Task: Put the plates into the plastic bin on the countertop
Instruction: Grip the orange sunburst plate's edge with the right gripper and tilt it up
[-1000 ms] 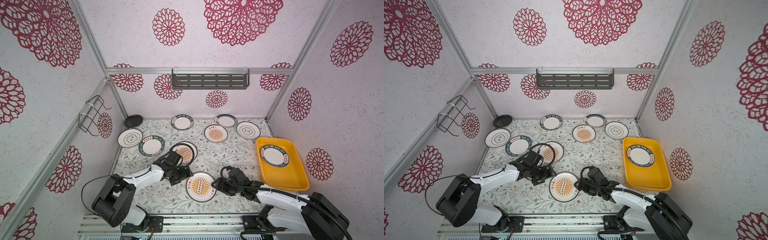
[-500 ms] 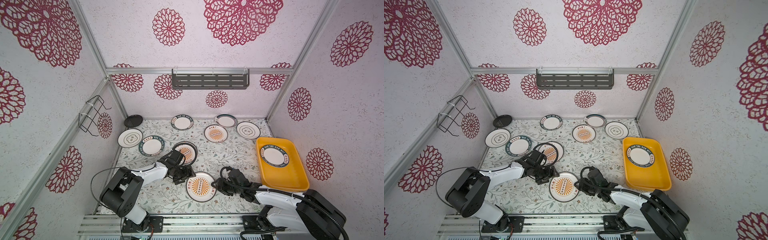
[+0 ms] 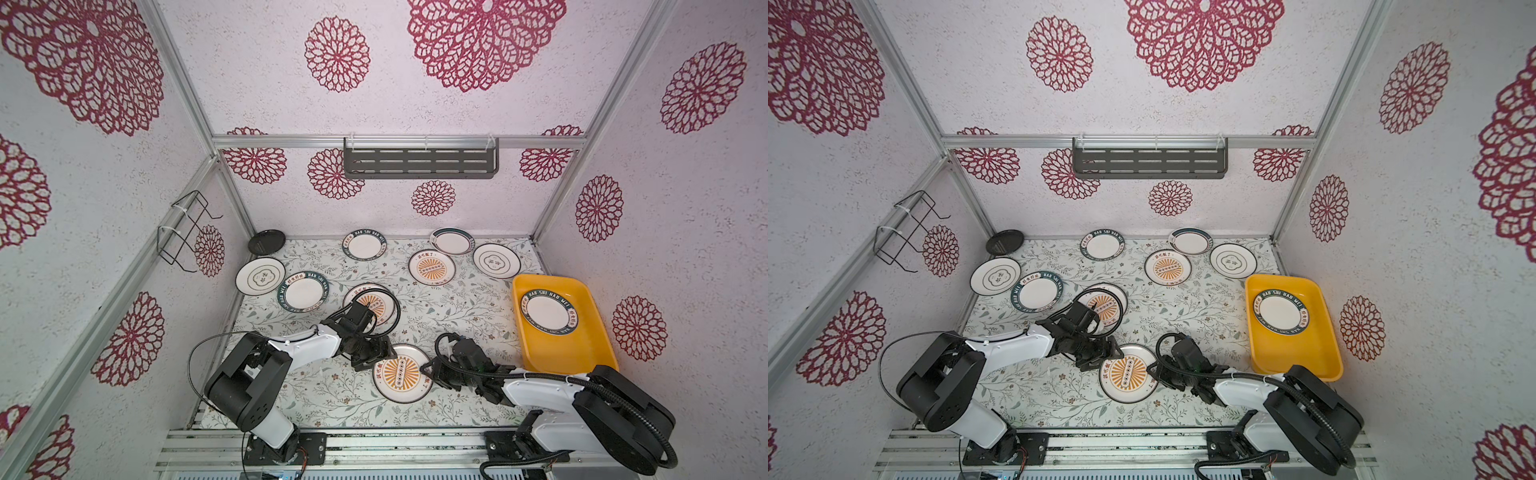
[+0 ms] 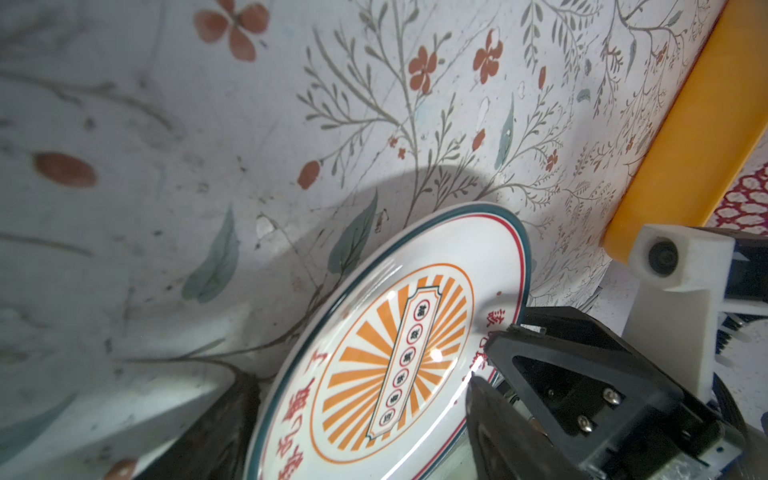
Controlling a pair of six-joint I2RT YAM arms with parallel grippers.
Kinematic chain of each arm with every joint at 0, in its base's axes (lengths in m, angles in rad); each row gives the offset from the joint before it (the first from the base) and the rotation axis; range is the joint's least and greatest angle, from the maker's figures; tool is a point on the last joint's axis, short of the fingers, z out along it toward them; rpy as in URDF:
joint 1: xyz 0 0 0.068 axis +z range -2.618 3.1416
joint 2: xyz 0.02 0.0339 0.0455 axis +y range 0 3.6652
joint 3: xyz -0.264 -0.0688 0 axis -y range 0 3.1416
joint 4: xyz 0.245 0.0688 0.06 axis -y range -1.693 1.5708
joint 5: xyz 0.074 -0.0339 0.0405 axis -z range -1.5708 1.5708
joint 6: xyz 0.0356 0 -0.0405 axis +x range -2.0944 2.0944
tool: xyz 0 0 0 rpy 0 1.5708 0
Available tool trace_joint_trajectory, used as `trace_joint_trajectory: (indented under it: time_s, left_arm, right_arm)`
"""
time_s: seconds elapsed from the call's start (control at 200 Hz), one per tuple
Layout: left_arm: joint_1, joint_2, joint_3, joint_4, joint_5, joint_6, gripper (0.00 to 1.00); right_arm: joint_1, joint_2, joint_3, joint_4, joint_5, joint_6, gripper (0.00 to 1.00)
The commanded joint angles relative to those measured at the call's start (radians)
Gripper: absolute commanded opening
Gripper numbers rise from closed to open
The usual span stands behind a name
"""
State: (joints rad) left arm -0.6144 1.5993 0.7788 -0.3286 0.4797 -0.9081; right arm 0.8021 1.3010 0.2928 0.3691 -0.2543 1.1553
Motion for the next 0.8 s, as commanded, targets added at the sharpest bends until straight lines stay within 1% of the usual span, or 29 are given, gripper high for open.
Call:
trace_joint_trajectory:
  time_s: [0.0,0.125,0.225,0.28,0.34,0.5,0.645,0.691,0.796]
  left_arm:
    - [-0.009,-0.012,0.022,-0.004,-0.001,0.013,0.82]
    - [-0.01,-0.045,0.022,-0.028,-0.041,0.015,0.85]
    - [-0.01,-0.081,0.022,-0.048,-0.079,0.022,0.87]
    - [-0.009,-0.107,0.019,-0.049,-0.091,0.028,0.89]
    - [-0.009,-0.131,0.017,-0.055,-0.103,0.032,0.89]
    - [-0.002,-0.206,0.051,-0.125,-0.151,0.069,0.92]
    - [-0.001,-0.3,0.105,-0.183,-0.19,0.109,1.0]
    - [-0.001,-0.322,0.121,-0.188,-0.199,0.113,0.97]
    - [-0.002,-0.364,0.16,-0.18,-0.205,0.117,0.97]
  right_arm:
    - [0.014,0.008,-0.008,-0.068,0.026,0.011,0.26]
    - [0.013,-0.033,-0.012,-0.109,0.051,0.009,0.16]
    - [0.014,-0.086,-0.017,-0.156,0.079,0.009,0.09]
    - [0.014,-0.118,-0.019,-0.188,0.101,0.009,0.08]
    - [0.014,-0.161,-0.023,-0.231,0.132,0.018,0.04]
    - [0.014,-0.278,-0.029,-0.307,0.179,0.05,0.01]
    - [0.013,-0.391,0.011,-0.399,0.251,0.061,0.0]
    - [0.011,-0.42,0.032,-0.435,0.283,0.06,0.0]
    - [-0.008,-0.47,0.087,-0.498,0.341,0.065,0.0]
